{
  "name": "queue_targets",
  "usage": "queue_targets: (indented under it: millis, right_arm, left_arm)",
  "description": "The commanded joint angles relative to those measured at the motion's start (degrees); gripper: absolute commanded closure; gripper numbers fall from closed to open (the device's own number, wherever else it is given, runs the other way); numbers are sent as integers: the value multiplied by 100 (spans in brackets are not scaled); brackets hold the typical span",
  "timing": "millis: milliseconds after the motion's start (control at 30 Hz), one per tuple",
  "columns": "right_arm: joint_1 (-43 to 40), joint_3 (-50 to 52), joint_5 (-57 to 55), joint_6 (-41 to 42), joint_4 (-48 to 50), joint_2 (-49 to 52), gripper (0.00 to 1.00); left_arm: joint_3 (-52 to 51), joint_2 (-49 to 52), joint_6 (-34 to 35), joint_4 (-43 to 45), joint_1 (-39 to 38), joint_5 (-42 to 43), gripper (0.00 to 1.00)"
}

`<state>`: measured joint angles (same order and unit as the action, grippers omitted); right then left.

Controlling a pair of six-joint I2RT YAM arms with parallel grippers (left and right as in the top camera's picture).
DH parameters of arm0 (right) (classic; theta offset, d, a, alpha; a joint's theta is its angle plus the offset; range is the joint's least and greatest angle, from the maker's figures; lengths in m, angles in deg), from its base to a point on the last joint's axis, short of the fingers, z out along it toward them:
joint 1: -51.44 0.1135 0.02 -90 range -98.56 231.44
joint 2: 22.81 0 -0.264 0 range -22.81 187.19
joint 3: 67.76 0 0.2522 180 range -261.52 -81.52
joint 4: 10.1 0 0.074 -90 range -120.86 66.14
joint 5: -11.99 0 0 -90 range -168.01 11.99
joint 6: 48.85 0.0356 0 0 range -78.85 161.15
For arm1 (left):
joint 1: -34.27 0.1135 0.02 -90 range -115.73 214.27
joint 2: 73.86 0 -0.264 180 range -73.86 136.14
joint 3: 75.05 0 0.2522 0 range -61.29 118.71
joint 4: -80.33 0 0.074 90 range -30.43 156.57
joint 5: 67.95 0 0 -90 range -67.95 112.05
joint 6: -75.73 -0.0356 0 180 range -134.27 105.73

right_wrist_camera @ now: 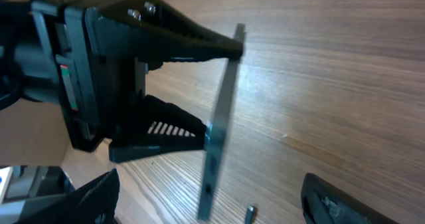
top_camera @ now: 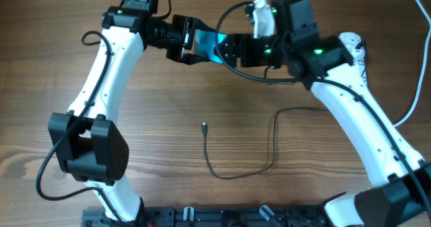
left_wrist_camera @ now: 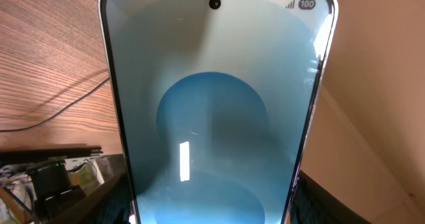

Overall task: Plug charger to phone and switch on socket
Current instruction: 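Bring the right gripper to the phone and grasp its edge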

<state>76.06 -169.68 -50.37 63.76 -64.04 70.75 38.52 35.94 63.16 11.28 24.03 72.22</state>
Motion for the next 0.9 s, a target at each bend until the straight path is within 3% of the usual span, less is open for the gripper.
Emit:
queue_targets:
  millis: [0,200,400,667,767,867]
  right_arm:
    - [129,-59,-90,162,170,186,13]
    - [389,-59,-498,433,660,640,33]
    - [575,-59,-844,634,1080,922,61]
    - [575,-59,-833,780,1228,922,82]
    - [575,-59,-780,911,1235,922,96]
    - [575,-59,-612,907,1298,922,96]
  left_arm:
    - [144,-221,-68,11,-11,31,96]
    - [144,-221,-68,11,-55,31,96]
    - [144,-221,-68,11,-79,31,96]
    - [144,-221,-68,13,-79,31,96]
    - [144,-221,-68,13,-79,31,96]
    - [144,-221,-68,13,-79,31,96]
